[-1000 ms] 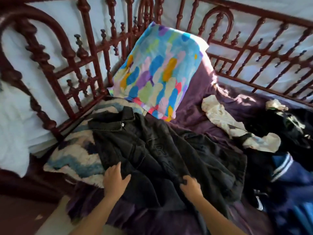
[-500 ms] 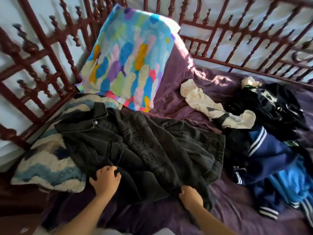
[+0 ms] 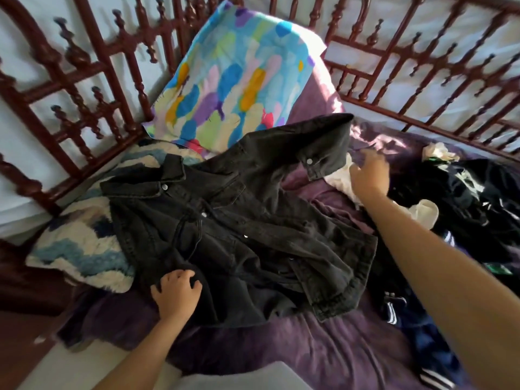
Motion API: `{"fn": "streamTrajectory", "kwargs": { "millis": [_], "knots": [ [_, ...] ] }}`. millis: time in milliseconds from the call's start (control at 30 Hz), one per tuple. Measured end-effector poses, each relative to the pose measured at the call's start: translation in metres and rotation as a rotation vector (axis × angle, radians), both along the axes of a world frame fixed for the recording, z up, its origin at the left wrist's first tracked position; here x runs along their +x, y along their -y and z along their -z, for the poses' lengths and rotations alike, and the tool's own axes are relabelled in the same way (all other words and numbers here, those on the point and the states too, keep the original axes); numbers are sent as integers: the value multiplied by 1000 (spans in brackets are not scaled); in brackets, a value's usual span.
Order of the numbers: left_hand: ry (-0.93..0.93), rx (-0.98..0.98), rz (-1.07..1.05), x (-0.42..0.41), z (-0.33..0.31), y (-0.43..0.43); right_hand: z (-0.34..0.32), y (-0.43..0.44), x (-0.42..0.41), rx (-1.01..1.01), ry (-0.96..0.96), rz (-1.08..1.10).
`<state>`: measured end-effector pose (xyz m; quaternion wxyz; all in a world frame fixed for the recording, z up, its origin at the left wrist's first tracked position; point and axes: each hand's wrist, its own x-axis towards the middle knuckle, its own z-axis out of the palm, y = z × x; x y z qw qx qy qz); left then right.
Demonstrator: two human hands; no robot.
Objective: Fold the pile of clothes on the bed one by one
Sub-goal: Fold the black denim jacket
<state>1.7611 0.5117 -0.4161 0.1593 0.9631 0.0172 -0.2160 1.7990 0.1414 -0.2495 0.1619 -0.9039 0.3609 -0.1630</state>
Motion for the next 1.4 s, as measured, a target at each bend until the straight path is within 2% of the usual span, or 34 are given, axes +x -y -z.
{"fn": "streamTrajectory", "kwargs": {
  "millis": [167, 267, 367, 500, 600, 667, 800, 900, 1033, 1133, 1200, 1267, 1400],
  "knots": [
    [21, 27, -47, -13, 7, -14, 138, -126, -84, 376, -438, -298],
    [121, -93, -198, -17, 10, -28, 186, -180, -128, 500, -635, -393],
    [167, -257, -377, -19, 16, -42, 205, -210, -153, 545, -724, -384],
    [55, -561, -711, -13, 18, -57, 210, -228, -163, 370, -698, -321],
    [-113, -736, -798, -5, 17, -60, 207, -235, -159, 335, -627, -273],
    [-182, -859, -769, 1, 15, -60, 203, -237, -155, 337, -569, -235],
    [-366, -1081, -571, 2, 4, -51, 185, -237, -149, 381, -404, -71],
    [-409, -1139, -451, -3, -2, -38, 161, -230, -147, 393, -322, -8],
    [-455, -1277, -399, -12, -8, -22, 127, -225, -144, 531, -217, -33],
    [-511, -1391, -453, -27, -11, -12, 111, -229, -142, 671, -131, -130],
    [-570, -1373, -513, -41, -11, -11, 112, -229, -146, 663, -127, -139],
    [-617, -1261, -534, -56, -8, -14, 125, -227, -160, 683, -150, -93],
    [-647, -1065, -707, -80, 8, -22, 173, -220, -223, 673, -411, 95]
  ]
}}
